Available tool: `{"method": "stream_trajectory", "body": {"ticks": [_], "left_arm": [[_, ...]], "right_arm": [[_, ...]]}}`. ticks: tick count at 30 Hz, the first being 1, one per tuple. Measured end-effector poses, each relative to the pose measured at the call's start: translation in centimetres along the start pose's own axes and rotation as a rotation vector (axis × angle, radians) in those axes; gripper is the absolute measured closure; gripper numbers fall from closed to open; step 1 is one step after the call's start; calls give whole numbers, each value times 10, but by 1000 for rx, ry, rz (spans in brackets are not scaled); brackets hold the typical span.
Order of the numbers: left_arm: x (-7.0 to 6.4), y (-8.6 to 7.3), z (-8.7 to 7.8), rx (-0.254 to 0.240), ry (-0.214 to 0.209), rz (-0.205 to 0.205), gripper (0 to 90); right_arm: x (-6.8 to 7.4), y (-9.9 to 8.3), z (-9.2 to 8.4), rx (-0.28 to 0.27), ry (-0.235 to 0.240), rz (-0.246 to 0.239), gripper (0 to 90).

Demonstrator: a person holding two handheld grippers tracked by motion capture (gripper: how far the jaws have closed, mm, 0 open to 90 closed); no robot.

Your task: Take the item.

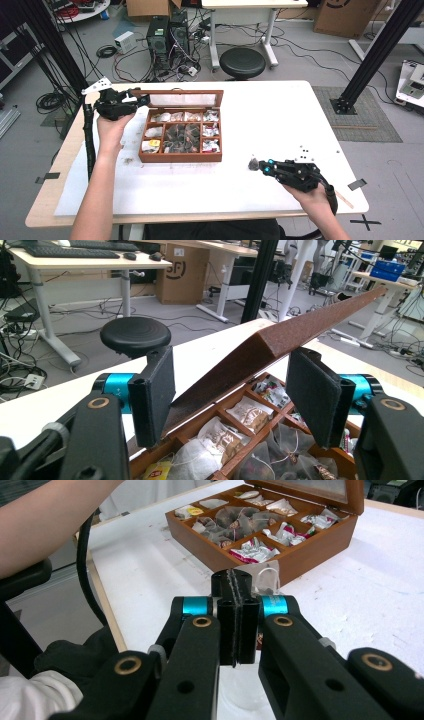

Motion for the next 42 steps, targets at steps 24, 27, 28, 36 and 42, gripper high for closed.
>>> {"method": "stream_trajectory", "body": {"ticks": [24, 27, 28, 36, 42], "left_arm": [[0, -1, 1, -1, -1, -2, 362], [0, -1, 1, 0, -1, -2, 361], [0, -1, 1, -1, -2, -2, 361], [0, -1, 1, 2, -1, -1, 360], [0, -1, 1, 1, -1, -2, 359]], "right_arm": [[-3, -6, 9, 22, 5, 18, 888], [-4, -5, 9, 18, -2, 17, 866], [-4, -5, 9, 18, -4, 19, 858], [-7, 2, 7, -4, -22, 20, 796], [-10, 10, 5, -22, -39, 11, 735]]}}
Point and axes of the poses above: each handheld gripper's, and its own axes: z roughly forward along the jaws, y roughly out of its top, x roughly to its left, the point moved 5 cm from there along z, roughly forward along the jaws, and after that the axes turned 4 degrees about -y, right-handed, at the moved point
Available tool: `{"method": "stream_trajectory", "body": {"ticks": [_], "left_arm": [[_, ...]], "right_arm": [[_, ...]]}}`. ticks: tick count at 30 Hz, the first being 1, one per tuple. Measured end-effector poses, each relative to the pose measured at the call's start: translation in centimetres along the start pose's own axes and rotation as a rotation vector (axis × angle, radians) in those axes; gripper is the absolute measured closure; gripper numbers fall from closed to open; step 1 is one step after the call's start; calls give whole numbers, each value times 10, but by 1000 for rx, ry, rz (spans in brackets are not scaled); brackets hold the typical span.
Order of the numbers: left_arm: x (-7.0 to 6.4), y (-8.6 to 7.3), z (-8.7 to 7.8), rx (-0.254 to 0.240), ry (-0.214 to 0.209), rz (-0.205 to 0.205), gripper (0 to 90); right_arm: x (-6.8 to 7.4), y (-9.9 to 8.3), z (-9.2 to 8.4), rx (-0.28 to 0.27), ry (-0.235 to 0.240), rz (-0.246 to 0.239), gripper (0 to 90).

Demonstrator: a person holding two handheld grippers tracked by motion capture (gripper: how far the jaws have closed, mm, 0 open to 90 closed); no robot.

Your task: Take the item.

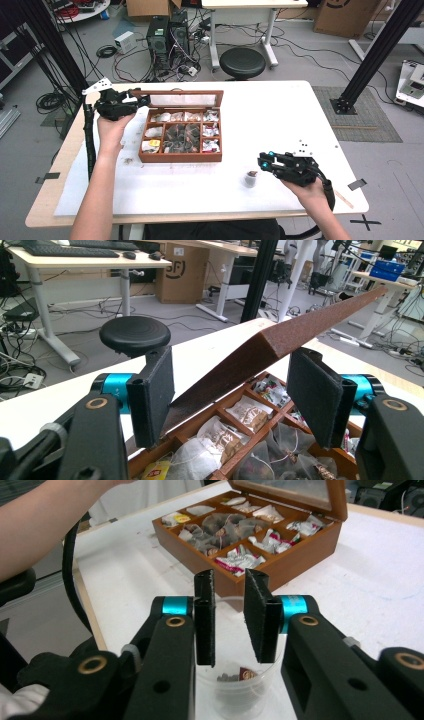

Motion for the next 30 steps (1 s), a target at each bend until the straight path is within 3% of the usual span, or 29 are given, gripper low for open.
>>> {"method": "stream_trajectory", "body": {"ticks": [7, 8, 14, 22, 30], "left_arm": [[0, 0, 0, 1, 1, 1, 358], [0, 0, 0, 1, 0, 1, 358], [1, 0, 1, -5, -5, -2, 357], [0, -1, 0, 7, -3, 3, 354], [0, 0, 1, 8, 0, 5, 352]], "right_arm": [[-5, 15, 0, -34, -25, 0, 676], [-8, 20, 1, -44, -33, 6, 629], [-17, 33, 6, -48, -55, 9, 584], [-36, 49, 13, -73, -90, 71, 513], [-51, 62, 21, -88, -139, 81, 451]]}}
Point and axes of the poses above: each handheld gripper's, and its own axes: z roughly forward along the jaws, y roughly out of its top, x roughly to its left, the point moved 5 cm from there along z, roughly forward along the jaws, and after that the axes turned 4 degrees about -y, right-handed, at the moved point
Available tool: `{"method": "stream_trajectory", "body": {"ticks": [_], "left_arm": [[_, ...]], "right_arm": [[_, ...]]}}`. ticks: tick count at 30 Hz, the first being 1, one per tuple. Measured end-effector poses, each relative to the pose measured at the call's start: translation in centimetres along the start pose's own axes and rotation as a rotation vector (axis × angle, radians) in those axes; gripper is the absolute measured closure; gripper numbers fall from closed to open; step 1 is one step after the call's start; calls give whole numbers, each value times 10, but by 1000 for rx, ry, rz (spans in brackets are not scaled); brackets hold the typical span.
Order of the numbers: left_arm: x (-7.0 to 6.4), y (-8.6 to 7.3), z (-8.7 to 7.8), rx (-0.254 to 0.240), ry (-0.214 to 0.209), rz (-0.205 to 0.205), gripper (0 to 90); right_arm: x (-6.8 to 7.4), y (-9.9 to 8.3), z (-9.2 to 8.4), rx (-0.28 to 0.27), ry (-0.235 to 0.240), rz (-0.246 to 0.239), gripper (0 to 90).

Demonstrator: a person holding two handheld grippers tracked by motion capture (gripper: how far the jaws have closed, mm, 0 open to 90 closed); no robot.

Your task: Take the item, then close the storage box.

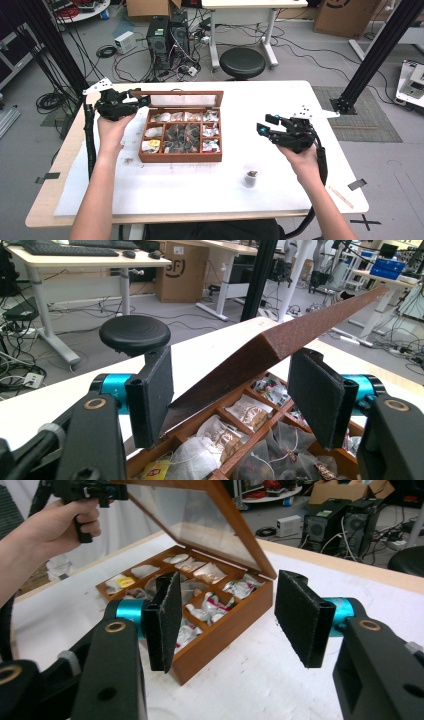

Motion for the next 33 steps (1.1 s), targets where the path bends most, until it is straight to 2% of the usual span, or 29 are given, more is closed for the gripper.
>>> {"method": "stream_trajectory", "body": {"ticks": [6, 13, 15, 22, 26, 33], "left_arm": [[0, 0, 0, 0, 0, -1, 351], [0, 0, 0, 2, -1, 1, 349], [0, 0, 0, 2, -1, 1, 349], [-1, 0, 0, 2, -2, -2, 348], [-1, 0, 0, 8, -2, 3, 347], [-1, 0, 0, 2, -4, -6, 341]], "right_arm": [[-12, 5, 10, 6, -25, 21, 408], [-27, 9, 23, 4, -87, 49, 368], [-29, 12, 25, 0, -91, 52, 361], [-31, 25, 33, -10, -115, 41, 326], [-30, 23, 35, 7, -124, 30, 306], [-34, 23, 32, 0, -148, 37, 282]]}}
Point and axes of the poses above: each handheld gripper's, and its own axes: z roughly forward along the jaws, y roughly out of its top, x roughly to its left, the point moved 5 cm from there along z, roughly forward along the jaws, and after that the axes turned 4 degrees about -y, right-handed, at the moved point
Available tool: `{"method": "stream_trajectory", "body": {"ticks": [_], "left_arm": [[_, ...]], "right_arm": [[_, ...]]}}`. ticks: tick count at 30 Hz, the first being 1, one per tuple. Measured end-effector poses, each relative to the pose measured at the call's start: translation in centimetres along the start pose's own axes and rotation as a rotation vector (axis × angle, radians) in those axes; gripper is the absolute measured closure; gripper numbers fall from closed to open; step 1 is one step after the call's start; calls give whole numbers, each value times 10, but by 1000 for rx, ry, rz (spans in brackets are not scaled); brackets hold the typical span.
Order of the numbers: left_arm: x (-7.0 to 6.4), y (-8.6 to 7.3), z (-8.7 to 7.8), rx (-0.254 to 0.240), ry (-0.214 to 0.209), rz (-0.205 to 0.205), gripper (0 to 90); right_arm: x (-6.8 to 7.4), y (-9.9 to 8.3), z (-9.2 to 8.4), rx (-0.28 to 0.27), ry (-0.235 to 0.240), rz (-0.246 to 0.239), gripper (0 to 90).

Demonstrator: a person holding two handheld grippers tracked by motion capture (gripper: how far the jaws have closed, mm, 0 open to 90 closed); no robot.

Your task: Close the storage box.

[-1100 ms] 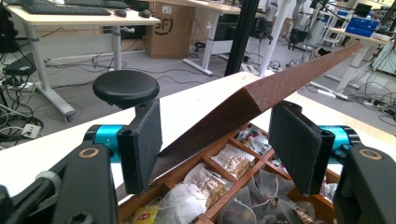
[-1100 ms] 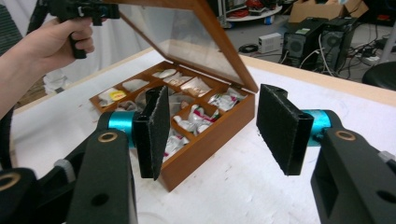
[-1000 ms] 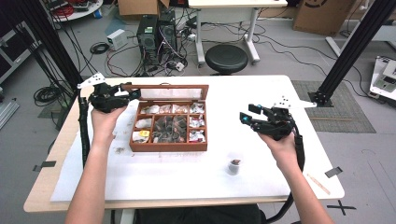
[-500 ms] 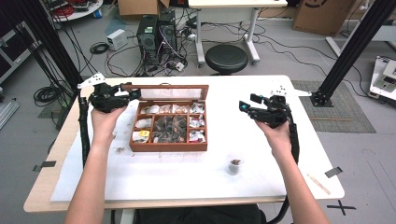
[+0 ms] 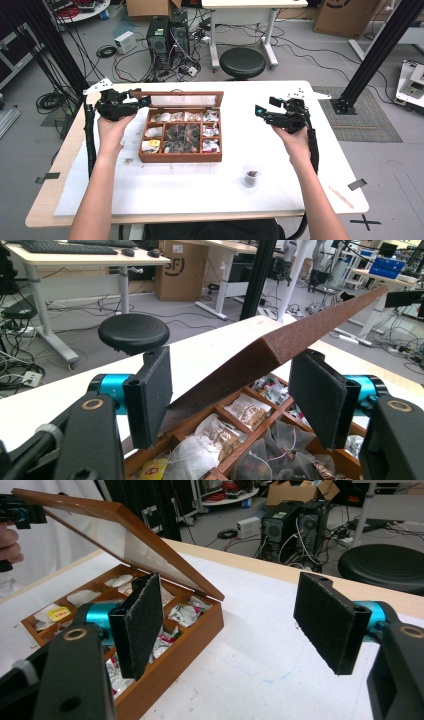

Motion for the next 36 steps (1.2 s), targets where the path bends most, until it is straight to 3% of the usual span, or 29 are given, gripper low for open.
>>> {"method": "stream_trajectory", "body": {"ticks": [21, 36], "left_arm": [[-4, -2, -1, 13, 13, 3, 321], [-11, -3, -3, 55, 57, 10, 307]], "right_arm": [[-11, -1, -1, -18, -26, 27, 268], [-13, 0, -2, -27, -28, 39, 266]]}}
Point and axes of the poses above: each handheld gripper's, and its own axes: z roughly forward along the jaws, y roughly out of its top, x roughly to its left, the point moved 5 cm from there along z, roughly forward along the jaws, and after that the axes turned 4 degrees about -y, right-handed, at the moved point
